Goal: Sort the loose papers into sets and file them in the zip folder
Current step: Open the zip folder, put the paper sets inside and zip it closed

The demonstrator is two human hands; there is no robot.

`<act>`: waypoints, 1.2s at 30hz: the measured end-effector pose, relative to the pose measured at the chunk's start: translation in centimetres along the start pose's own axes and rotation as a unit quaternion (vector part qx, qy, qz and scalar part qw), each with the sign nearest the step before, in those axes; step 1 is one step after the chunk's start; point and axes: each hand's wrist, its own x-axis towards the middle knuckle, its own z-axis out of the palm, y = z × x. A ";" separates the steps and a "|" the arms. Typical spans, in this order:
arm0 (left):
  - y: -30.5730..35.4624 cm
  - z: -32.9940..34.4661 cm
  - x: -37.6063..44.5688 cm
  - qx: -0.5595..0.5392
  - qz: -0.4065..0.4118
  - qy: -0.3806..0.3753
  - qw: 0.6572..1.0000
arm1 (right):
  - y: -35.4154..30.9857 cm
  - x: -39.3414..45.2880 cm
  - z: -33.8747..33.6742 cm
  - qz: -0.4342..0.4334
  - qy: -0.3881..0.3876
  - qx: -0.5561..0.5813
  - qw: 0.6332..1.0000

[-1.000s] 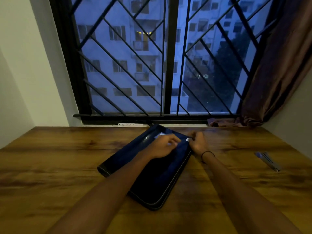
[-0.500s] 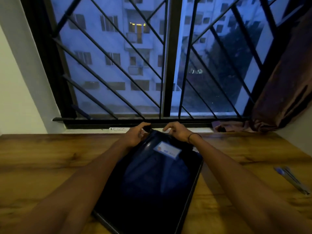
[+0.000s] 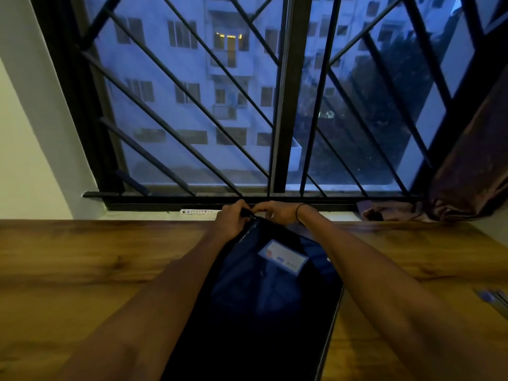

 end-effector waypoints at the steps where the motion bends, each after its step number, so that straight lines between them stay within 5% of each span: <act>1: -0.1 0.2 0.0 -0.012 -0.006 0.013 1.000 | -0.1 -0.1 -0.1 0.001 -0.009 0.012 1.000; 5: -0.6 0.7 -0.2 -0.015 -0.023 0.040 0.999 | 0.1 0.2 -0.1 -0.003 -0.014 0.002 1.000; 9: -0.2 0.8 -0.2 -0.002 -0.045 0.067 0.997 | 0.5 0.7 1.1 -0.008 0.074 -0.015 0.997; 15: 0.1 0.8 -0.4 0.004 -0.072 0.082 0.994 | 0.0 0.1 1.1 -0.076 0.128 -0.194 0.970; 36: 0.2 -0.1 -2.5 -0.025 -0.166 0.137 0.976 | 1.3 -6.2 0.8 -0.030 0.091 -0.230 0.968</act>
